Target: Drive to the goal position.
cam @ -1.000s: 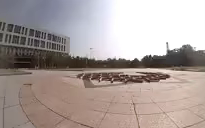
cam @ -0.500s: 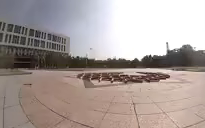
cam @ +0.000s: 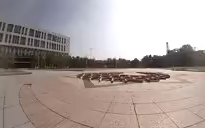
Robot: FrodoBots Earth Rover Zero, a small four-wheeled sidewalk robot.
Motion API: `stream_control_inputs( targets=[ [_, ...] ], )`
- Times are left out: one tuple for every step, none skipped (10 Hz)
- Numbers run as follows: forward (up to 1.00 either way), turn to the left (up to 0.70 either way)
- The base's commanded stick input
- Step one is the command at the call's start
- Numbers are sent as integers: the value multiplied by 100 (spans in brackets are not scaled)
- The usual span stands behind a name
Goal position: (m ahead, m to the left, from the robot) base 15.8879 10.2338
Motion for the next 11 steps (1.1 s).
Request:
stream_control_inputs(
  targets=[
    [4,0],
    [4,0],
    [4,0],
    [4,0],
    [5,0],
    [4,0],
    [5,0],
    [5,0],
    [5,0],
    [5,0],
    [4,0]
  ],
)
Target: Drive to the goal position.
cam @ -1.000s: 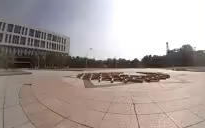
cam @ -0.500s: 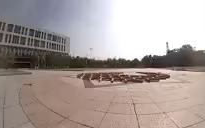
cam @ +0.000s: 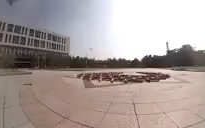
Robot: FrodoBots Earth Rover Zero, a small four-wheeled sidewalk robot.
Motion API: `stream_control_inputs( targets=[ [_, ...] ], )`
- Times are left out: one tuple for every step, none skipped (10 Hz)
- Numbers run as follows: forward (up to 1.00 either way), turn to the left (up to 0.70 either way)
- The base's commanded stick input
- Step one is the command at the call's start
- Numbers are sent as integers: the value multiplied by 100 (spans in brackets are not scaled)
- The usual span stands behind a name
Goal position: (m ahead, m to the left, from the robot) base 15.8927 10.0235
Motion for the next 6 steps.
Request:
stream_control_inputs(
  targets=[
    [5,0],
    [5,0],
    [4,0],
    [4,0],
    [4,0],
    [4,0]
  ],
)
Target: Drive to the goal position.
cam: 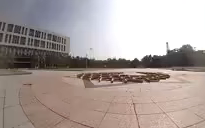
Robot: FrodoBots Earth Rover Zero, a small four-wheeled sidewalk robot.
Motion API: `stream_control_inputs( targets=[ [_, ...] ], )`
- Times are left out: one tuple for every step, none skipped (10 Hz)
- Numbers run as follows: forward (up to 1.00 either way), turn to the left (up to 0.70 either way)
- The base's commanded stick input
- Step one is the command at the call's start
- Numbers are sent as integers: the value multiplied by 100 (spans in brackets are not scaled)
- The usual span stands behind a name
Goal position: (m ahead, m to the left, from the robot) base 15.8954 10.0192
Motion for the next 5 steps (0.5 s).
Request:
stream_control_inputs(
  targets=[
    [5,0],
    [5,0],
    [4,0],
    [4,0],
    [4,0]
  ],
)
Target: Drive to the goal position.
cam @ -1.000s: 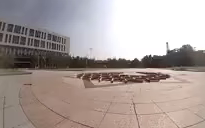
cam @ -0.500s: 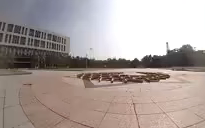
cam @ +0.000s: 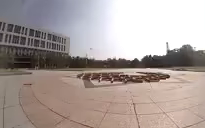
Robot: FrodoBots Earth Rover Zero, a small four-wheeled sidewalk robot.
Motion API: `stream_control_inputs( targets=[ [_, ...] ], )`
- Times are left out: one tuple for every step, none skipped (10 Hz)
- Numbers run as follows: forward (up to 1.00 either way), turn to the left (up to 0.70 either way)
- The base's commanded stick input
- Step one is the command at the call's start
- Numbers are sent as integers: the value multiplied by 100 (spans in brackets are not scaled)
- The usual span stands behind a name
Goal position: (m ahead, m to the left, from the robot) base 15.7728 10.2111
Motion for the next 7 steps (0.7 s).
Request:
stream_control_inputs(
  targets=[
    [4,0],
    [4,0],
    [4,0],
    [5,0],
    [5,0],
    [5,0],
    [4,0]
  ],
)
